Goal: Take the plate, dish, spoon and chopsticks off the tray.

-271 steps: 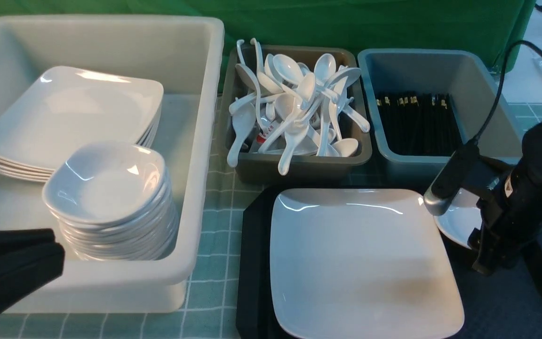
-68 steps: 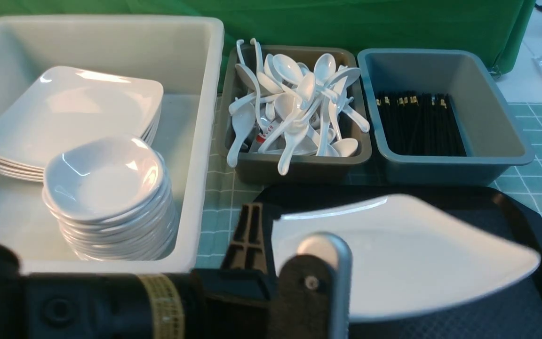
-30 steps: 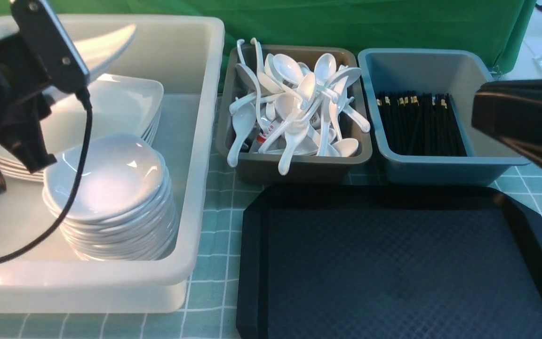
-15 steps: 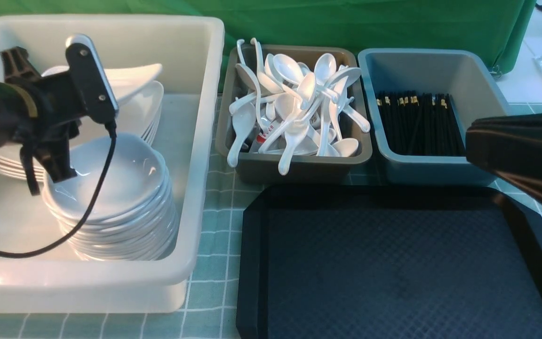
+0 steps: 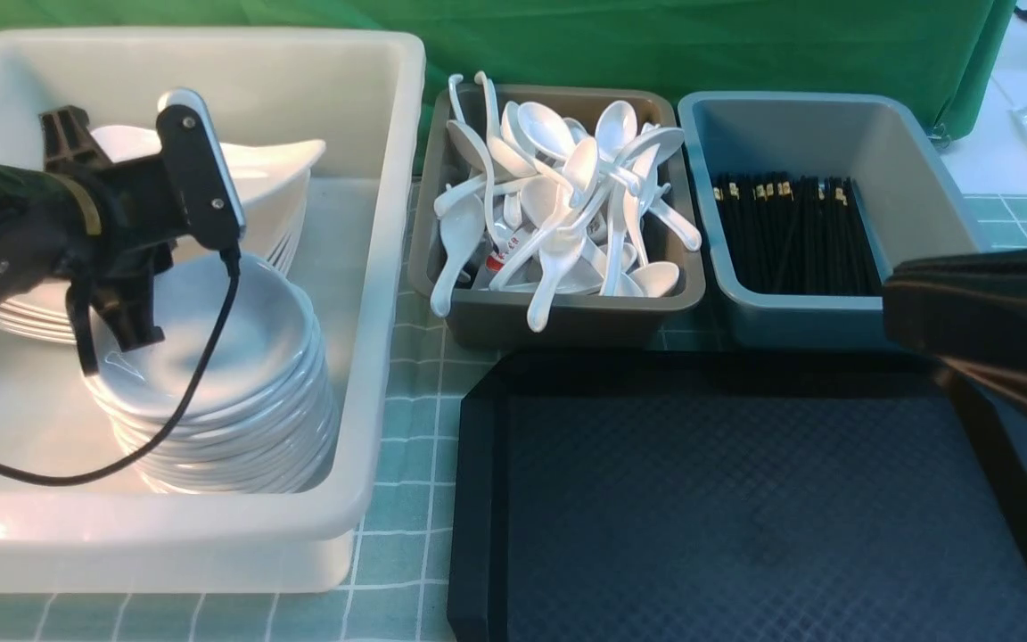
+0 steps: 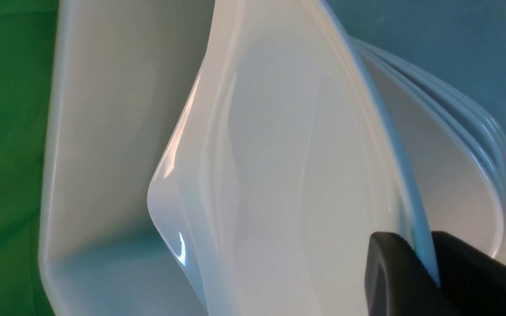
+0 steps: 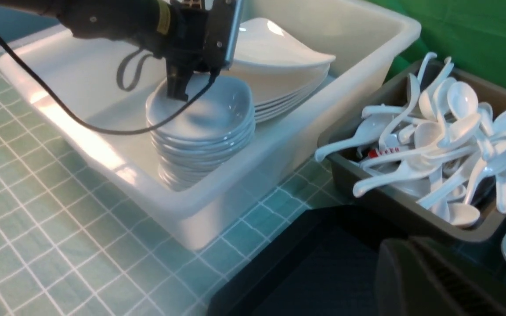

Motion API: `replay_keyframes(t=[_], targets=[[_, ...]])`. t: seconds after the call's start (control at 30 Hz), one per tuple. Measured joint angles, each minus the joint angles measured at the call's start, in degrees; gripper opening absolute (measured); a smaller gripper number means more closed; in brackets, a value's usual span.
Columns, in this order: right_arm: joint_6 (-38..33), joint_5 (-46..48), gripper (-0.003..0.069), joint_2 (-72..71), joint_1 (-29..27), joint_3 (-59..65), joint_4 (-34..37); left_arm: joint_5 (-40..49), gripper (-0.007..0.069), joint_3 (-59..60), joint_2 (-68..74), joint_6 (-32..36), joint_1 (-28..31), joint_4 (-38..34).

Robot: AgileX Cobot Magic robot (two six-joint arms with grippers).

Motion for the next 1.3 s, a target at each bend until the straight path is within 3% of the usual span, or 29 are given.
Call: replay_keyframes(t=[0.3, 0.47, 1.03, 1.17, 1.3], targets=[[-1.07, 0.77, 0.0028, 0.0, 0.0, 0.0, 2.59, -0.61, 0.0288, -0.35, 0.0, 0.0, 0.0, -3.56], [-2.68, 0.77, 0.0032, 0.0, 0.0, 0.0, 5.28, -0.54, 0.0365, -0.38, -0.11, 0.0, 0.0, -5.93], [-5.46, 0.82, 0.0035, 0.0, 0.0, 0.0, 9.56, 1.17, 0.0397, -0.38, -5.55, 0.0, 0.0, -13.24], [-5.76, 0.82, 0.0035, 0.0, 0.0, 0.0, 9.77, 2.79, 0.038, -0.38, -11.34, 0.0, -0.19, -26.24], [-6.62, 1.19, 0.0043, 0.0, 0.0, 0.0, 9.77, 9.23, 0.023, -0.38, -21.89, 0.0, -1.59, -49.22]])
